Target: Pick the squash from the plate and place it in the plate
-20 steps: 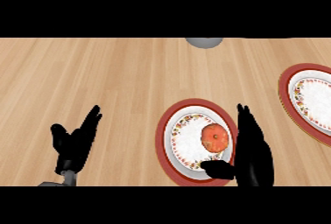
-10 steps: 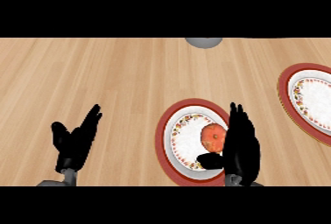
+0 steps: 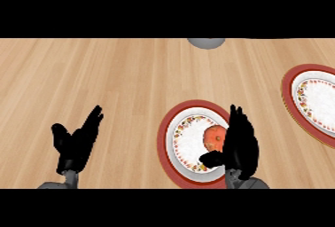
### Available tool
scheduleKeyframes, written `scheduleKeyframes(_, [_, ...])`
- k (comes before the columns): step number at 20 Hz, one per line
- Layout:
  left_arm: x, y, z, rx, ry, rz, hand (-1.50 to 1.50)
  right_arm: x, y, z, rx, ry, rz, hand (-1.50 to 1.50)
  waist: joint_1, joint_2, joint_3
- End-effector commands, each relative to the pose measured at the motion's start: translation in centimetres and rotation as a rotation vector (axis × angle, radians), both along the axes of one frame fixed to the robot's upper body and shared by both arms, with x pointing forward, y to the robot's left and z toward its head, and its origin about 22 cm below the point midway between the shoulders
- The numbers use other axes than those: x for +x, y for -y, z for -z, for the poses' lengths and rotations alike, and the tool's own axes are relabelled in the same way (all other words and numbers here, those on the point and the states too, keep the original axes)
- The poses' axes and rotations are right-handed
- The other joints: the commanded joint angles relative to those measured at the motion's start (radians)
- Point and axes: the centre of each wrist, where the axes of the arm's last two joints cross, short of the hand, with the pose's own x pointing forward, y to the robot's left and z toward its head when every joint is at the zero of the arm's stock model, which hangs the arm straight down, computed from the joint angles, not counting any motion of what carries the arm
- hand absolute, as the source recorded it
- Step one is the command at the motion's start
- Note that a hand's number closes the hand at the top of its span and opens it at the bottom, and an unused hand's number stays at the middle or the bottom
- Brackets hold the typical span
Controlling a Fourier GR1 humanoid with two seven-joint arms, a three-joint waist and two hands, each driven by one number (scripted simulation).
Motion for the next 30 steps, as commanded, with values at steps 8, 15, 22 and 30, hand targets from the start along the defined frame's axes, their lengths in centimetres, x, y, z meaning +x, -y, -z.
scheduleKeyframes(8, [-1.0,-0.3,0.8,0.0,-0.063,-0.002,0.0,-0.2,-0.2,2.7,-0.101,-0.075,-0.067,1.5,-0.002,0.005,-0.007])
scheduleKeyframes(15, [-1.1,0.4,1.5,-0.006,-0.049,-0.007,0.0,-0.1,0.9,2.1,-0.179,0.017,-0.055,1.5,-0.005,0.005,-0.007])
scheduleKeyframes(22, [0.4,2.2,-0.6,-0.011,-0.025,0.059,0.0,12.3,-1.7,-3.8,-0.124,0.065,0.246,1.5,0.061,0.023,-0.006])
scheduleKeyframes(30, [-0.3,1.5,0.8,-0.005,-0.05,0.026,0.0,15.1,-1.4,-7.2,-0.232,0.502,0.371,1.5,0.029,0.016,-0.007])
